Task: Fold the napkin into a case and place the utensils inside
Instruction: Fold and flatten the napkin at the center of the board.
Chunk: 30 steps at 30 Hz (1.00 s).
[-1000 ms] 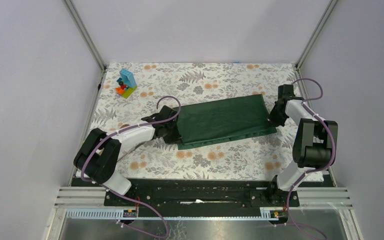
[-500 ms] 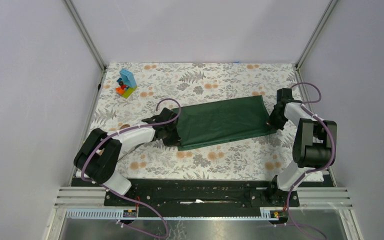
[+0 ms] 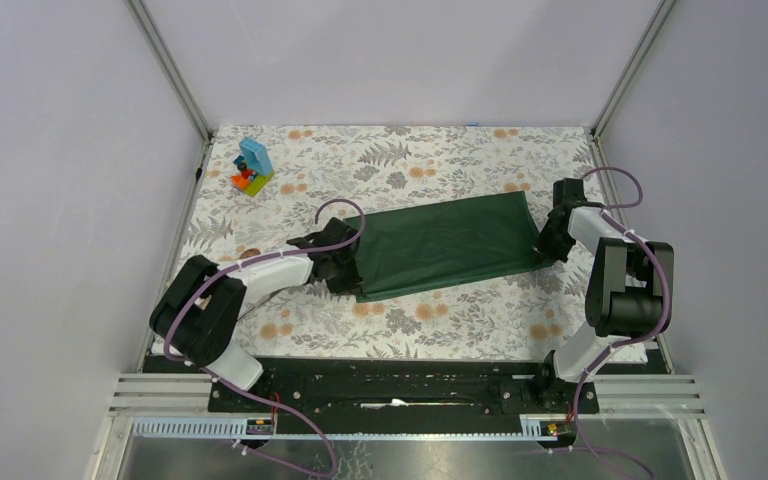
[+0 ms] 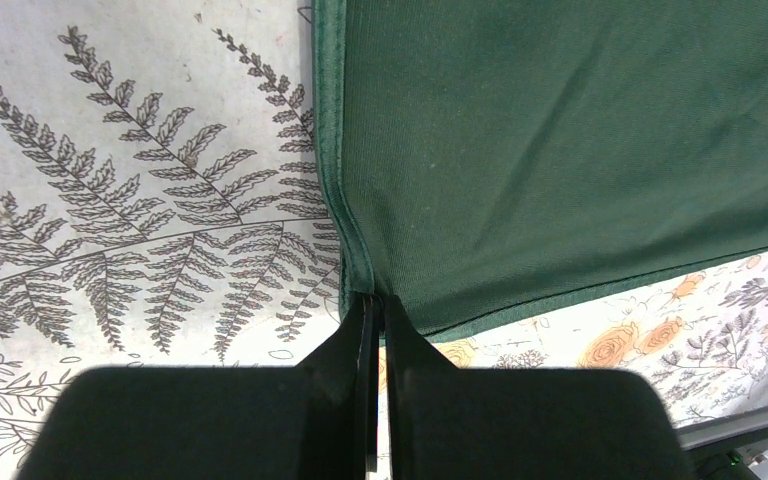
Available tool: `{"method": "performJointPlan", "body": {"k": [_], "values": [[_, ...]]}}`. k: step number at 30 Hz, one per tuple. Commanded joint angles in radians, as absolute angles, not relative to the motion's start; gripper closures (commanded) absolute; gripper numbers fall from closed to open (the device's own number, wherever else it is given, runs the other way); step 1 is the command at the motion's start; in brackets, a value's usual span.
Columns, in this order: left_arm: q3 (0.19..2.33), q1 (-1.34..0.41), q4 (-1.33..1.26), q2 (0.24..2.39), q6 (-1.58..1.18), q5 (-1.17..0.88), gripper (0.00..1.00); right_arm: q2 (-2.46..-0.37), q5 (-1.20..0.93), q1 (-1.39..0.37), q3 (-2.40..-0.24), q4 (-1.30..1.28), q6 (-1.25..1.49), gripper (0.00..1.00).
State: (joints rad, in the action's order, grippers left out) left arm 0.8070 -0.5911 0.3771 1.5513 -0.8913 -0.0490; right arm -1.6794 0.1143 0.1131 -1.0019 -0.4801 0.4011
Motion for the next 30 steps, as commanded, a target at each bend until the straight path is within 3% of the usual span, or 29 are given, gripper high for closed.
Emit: {"method": "performJointPlan", "body": {"k": [1, 30], "values": [[0.807, -0.594, 0.408, 1.57, -0.883, -0.011, 1.0, -1.651, 0.161, 0.11, -1.003, -0.467, 0.411, 0.99], [0.782, -0.63, 0.468, 1.468, -0.929, -0.018, 1.0, -1.672, 0.156, 0.111, -1.001, -0.454, 0.41, 0.97]]}}
